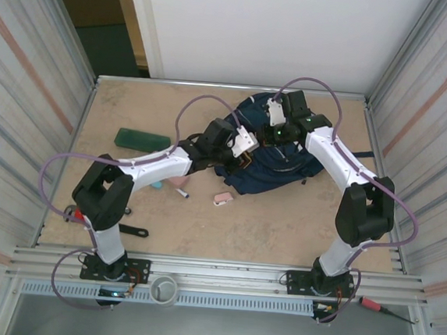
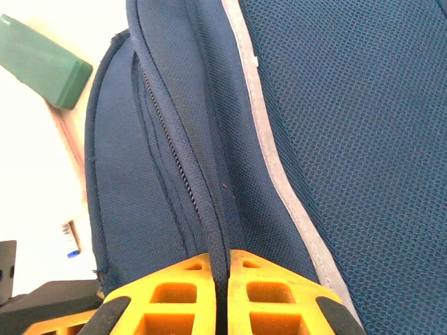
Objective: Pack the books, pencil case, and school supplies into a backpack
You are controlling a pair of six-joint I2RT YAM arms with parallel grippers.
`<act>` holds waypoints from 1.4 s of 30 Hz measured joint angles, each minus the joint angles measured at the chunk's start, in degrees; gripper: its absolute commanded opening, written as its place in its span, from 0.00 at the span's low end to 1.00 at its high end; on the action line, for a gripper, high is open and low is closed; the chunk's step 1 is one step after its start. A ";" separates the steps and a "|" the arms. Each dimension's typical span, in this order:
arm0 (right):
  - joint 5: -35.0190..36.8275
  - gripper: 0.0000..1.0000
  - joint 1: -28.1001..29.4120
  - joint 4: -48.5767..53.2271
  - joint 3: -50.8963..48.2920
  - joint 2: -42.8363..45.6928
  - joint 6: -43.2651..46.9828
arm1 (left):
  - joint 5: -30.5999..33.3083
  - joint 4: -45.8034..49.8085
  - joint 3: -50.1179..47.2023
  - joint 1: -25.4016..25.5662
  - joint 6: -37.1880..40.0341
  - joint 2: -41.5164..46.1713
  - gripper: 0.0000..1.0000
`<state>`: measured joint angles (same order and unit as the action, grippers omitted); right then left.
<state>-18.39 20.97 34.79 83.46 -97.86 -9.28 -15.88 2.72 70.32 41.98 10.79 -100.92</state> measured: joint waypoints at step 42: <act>-4.59 0.78 -14.10 -5.38 -31.06 24.96 -10.01 | 2.25 -1.16 -2.64 -3.17 -8.11 -0.57 0.00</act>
<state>-22.98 6.87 29.41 52.40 -72.90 -19.29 -13.63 1.56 67.68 38.81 2.68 -101.49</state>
